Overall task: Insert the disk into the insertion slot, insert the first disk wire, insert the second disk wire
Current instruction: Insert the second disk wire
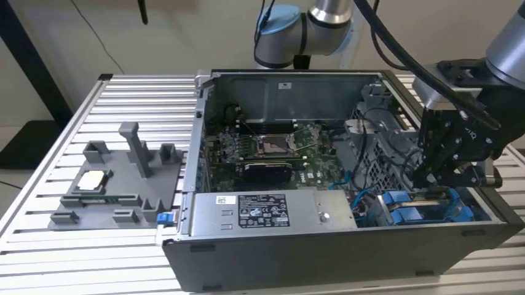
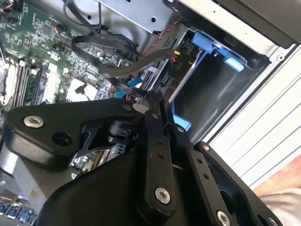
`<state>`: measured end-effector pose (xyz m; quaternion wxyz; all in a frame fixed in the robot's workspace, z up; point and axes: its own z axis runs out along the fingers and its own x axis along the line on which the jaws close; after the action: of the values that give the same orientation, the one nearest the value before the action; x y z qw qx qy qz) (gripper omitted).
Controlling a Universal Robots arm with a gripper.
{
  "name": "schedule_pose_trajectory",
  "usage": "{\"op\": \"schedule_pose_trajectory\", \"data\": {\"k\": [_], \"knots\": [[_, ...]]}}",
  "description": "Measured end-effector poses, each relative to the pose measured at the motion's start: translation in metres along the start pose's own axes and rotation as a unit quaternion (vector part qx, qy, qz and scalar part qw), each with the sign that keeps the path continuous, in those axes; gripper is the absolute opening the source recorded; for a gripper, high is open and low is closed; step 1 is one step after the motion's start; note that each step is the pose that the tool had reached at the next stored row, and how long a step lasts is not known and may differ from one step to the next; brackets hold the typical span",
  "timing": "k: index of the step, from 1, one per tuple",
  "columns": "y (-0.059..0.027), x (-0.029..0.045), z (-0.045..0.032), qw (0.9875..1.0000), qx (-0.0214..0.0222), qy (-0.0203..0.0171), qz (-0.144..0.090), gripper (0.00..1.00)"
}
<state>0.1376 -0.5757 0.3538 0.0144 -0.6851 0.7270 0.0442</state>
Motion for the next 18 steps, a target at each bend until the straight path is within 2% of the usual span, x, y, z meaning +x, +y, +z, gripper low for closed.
{"op": "schedule_pose_trajectory", "data": {"k": [7, 10, 14, 18], "knots": [[-0.0063, 0.0028, 0.0044, 1.0000, 0.0010, -0.0008, -0.002, 0.16], [-0.0087, 0.0028, 0.0057, 1.0000, 0.0014, -0.0025, -0.004, 0.16], [-0.0120, 0.0027, 0.0071, 0.9999, 0.0019, -0.0067, -0.008, 0.16], [-0.0126, 0.0029, 0.0104, 0.9999, 0.0038, -0.0074, -0.009, 0.16]]}}
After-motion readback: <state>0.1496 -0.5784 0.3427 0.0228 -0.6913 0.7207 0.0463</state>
